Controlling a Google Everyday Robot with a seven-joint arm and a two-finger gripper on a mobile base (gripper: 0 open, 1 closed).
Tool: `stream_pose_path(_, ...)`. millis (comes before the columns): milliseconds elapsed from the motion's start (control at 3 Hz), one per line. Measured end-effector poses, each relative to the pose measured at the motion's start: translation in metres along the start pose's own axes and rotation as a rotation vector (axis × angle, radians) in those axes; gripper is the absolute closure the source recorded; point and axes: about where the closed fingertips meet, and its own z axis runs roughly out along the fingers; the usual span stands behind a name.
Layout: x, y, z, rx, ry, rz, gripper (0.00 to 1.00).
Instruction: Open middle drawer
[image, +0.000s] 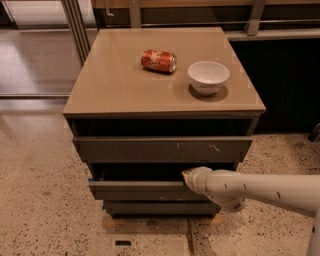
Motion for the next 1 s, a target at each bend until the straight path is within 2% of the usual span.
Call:
stream_pose_path(333, 0.015, -0.002, 0.017, 0.007, 0.053, 0.015, 1.00)
stream_pose_path(1000, 0.034, -0.006, 0.036, 0.020, 0.112, 0.021, 1.00)
